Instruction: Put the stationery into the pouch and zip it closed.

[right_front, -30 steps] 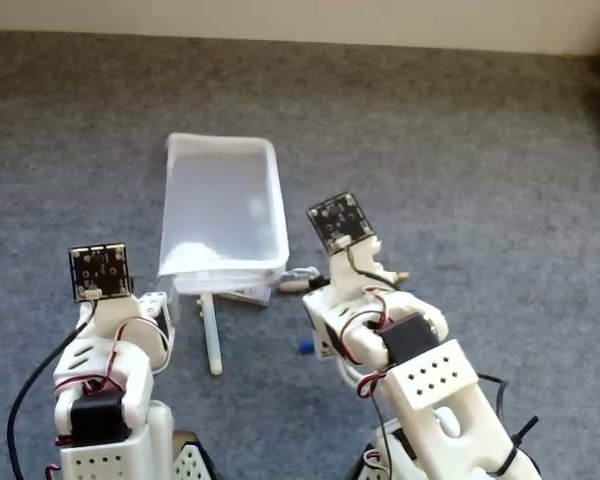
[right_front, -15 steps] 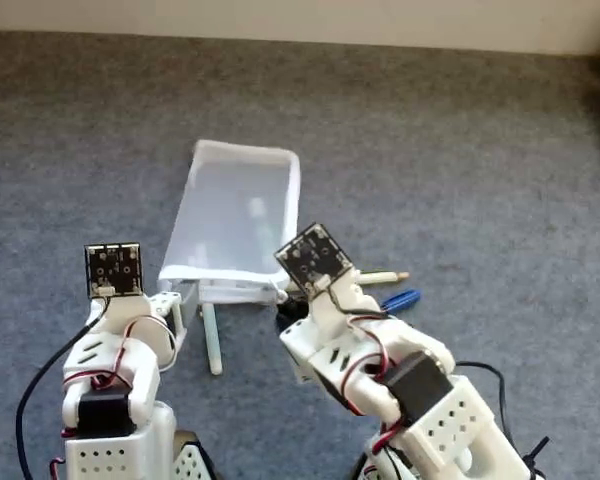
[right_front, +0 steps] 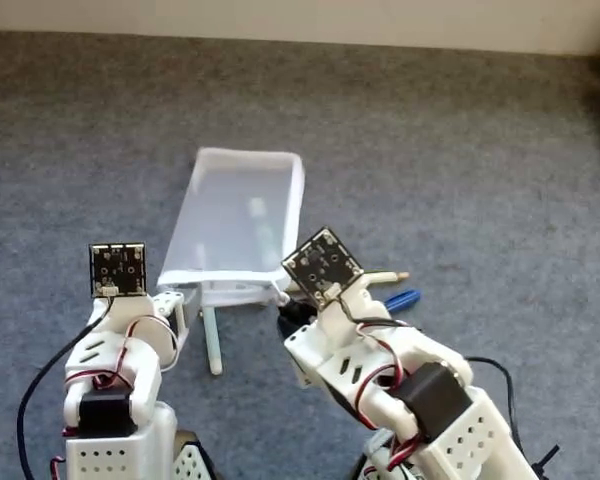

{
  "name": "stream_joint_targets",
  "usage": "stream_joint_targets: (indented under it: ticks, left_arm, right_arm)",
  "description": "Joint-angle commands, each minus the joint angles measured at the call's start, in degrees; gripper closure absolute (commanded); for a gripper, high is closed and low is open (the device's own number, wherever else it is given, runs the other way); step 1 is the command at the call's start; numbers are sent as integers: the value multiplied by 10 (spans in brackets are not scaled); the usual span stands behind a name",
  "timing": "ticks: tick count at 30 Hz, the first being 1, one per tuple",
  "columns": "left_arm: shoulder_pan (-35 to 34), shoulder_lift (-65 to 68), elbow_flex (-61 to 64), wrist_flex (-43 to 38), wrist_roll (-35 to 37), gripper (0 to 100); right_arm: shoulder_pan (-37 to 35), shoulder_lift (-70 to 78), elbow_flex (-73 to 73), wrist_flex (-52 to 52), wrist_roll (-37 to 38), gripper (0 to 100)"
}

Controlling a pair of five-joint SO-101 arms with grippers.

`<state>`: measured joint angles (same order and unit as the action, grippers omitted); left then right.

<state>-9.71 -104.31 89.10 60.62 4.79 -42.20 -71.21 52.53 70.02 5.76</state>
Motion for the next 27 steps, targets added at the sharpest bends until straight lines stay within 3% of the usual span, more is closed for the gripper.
stream_joint_targets:
  ticks: [1, 5, 14, 19, 27]
  left_arm:
    - [8, -7, 11, -45, -4, 737]
    - [9, -7, 25, -75, -4, 755]
    - [9, -7, -5, -71, -19, 988]
    - [9, -7, -23, -47, -33, 993]
    - [8, -7, -86, 33, -34, 993]
  right_arm:
    - [-9, -18, -62, 33, 16, 993]
    - [-9, -18, -67, 44, 16, 993]
    - [-7, -18, -64, 39, 17, 992]
    - [-4, -18, -64, 39, 14, 985]
    - [68, -15, -62, 39, 11, 808]
